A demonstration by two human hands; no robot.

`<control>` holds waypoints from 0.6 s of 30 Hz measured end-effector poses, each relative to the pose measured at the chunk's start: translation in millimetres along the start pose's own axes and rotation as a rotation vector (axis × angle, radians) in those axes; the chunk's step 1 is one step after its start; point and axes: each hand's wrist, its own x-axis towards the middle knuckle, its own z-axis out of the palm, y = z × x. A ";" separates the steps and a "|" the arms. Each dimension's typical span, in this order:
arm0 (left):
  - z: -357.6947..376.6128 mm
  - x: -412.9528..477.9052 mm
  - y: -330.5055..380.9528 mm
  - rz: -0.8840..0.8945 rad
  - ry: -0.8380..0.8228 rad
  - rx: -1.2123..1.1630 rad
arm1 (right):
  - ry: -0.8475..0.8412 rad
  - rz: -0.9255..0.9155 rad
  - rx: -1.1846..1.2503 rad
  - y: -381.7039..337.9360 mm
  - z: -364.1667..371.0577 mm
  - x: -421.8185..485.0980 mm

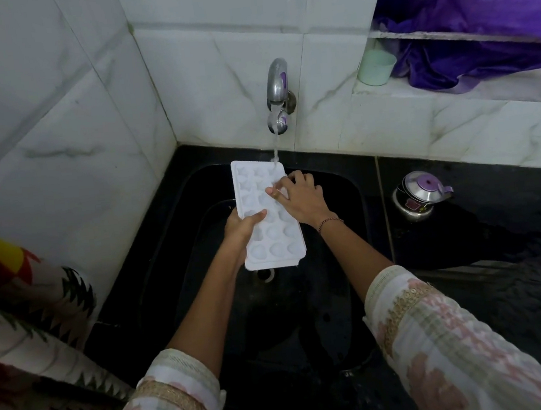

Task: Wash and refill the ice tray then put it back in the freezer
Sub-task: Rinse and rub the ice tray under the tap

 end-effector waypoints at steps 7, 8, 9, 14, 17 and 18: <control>11.1 -4.1 10.9 -0.034 -0.088 -0.046 | 0.190 -0.159 -0.089 -5.1 -0.7 -5.2; 12.2 -4.2 12.0 -0.041 -0.095 -0.044 | 0.195 -0.169 -0.104 -4.6 -1.8 -4.8; 12.9 -4.5 13.0 -0.046 -0.099 -0.044 | 0.194 -0.172 -0.115 -4.0 -3.0 -4.4; 15.4 -3.8 13.5 -0.065 -0.124 -0.048 | 0.189 -0.168 -0.147 1.2 -7.0 -2.0; 18.0 -3.8 13.5 -0.074 -0.128 -0.052 | 0.204 -0.160 -0.168 0.5 -7.2 -0.9; 18.5 -3.3 13.9 -0.076 -0.125 -0.053 | 0.203 -0.162 -0.169 0.5 -7.4 -0.6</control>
